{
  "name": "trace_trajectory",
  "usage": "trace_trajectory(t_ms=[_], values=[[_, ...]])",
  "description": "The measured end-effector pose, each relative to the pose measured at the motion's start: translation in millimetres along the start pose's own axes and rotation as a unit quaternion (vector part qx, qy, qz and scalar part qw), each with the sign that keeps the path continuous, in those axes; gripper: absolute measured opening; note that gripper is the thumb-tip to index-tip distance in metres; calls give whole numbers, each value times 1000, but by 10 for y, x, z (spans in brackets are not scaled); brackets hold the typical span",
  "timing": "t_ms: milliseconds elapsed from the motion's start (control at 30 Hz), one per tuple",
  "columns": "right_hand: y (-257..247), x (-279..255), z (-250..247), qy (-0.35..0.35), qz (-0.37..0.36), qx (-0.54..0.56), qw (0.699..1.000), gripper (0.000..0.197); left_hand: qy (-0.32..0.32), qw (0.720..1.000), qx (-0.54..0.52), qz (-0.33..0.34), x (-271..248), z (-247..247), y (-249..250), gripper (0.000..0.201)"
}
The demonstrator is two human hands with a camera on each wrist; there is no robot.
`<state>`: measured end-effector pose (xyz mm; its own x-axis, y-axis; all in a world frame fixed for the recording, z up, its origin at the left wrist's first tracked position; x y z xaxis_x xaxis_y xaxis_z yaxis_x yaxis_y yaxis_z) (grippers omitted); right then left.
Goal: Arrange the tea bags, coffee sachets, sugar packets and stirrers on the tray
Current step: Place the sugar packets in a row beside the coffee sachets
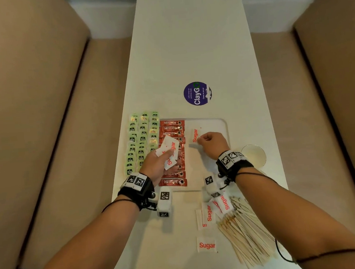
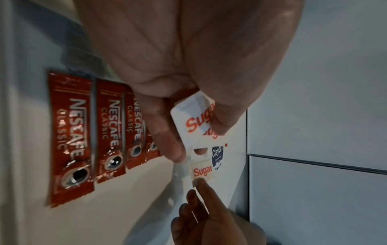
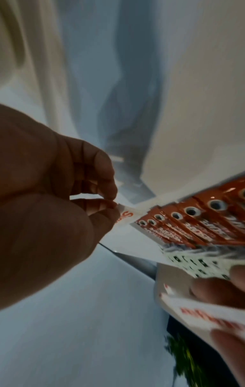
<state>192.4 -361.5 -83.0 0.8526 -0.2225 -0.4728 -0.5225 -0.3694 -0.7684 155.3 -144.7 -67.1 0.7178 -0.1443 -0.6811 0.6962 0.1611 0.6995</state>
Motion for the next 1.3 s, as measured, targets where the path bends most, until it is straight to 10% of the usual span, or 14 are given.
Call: trace_trajectory(t_ms=[267, 1300], values=[[-121, 469, 64, 17, 43, -113, 993, 45, -14, 1000, 11, -6, 235, -57, 50, 25], [-205, 586, 144, 7, 58, -132, 989, 31, -9, 1000, -3, 6, 372, 6, -20, 28]])
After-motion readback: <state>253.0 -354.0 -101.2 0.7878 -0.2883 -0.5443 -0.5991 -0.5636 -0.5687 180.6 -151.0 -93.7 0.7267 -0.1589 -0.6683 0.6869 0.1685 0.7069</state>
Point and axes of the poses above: each hand's wrist, its own x-axis towards the middle knuckle, its own z-axis out of the palm, y = z × x, the point moved 5 cm from there along x, towards the middle knuckle, and after that the axes turned 5 degrees about x, right-handed, at the moved point
